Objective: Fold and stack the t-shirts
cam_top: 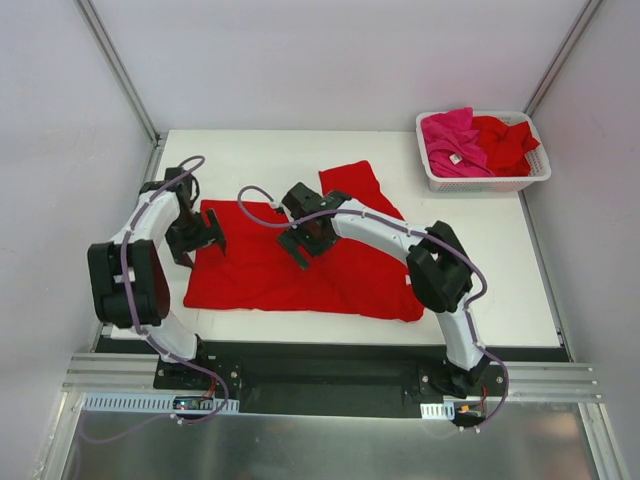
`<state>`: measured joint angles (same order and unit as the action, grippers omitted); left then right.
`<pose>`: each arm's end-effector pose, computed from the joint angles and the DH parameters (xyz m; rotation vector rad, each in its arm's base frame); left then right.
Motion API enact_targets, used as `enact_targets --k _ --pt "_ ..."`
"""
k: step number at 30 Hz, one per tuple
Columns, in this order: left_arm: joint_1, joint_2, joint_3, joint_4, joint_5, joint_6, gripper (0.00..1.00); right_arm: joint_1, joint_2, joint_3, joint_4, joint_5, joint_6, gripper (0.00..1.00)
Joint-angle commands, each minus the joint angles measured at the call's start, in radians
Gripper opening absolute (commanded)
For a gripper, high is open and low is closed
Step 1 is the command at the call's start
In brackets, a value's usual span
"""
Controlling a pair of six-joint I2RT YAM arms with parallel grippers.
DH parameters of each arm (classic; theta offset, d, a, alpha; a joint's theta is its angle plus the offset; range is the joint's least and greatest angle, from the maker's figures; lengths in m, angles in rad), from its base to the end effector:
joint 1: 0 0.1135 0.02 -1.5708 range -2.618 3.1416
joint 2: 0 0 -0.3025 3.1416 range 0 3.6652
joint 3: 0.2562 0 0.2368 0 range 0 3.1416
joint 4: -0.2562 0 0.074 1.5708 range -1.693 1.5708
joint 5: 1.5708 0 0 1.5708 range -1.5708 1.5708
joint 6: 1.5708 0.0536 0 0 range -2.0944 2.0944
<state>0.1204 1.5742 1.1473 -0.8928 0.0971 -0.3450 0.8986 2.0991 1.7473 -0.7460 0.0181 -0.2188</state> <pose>0.2846 0.0292 0.2524 -0.6509 2.8236 -0.1809 0.2911 0.3643 0.2386 -1.4173 2.2783 0.1927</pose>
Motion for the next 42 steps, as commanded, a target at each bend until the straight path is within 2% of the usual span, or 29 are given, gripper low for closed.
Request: enact_targets --k 1,8,9,12,13,20,29,36,42 --pt "-0.077 0.122 0.122 0.02 -0.019 0.015 0.81 -0.033 -0.097 -0.014 -0.061 0.091 0.038 0.96" --pt "-0.165 0.286 0.268 0.057 0.07 0.017 0.82 -0.171 -0.289 -0.273 -0.032 0.066 0.187 0.96" --pt "-0.171 0.299 0.276 0.06 0.079 0.018 0.89 -0.179 -0.307 -0.317 -0.033 0.071 0.182 0.96" --pt "-0.192 0.334 0.301 0.075 0.079 0.02 0.93 -0.204 -0.352 -0.356 -0.061 0.092 0.162 0.96" --pt "-0.199 0.346 0.301 0.078 0.084 0.018 0.99 -0.211 -0.362 -0.377 -0.065 0.101 0.157 0.96" --pt "-0.22 0.362 0.279 0.109 0.078 0.012 0.99 -0.219 -0.372 -0.465 0.017 0.077 0.122 0.96" --pt "-0.225 0.351 0.213 0.158 0.053 0.047 0.99 -0.227 -0.228 -0.413 0.082 0.031 0.108 0.96" --pt "-0.223 0.368 0.183 0.192 0.018 0.064 0.99 -0.234 -0.174 -0.358 0.008 0.034 0.102 0.96" --pt "-0.202 0.368 0.172 0.206 -0.019 0.084 0.99 -0.256 -0.195 -0.376 -0.049 0.075 0.087 0.96"
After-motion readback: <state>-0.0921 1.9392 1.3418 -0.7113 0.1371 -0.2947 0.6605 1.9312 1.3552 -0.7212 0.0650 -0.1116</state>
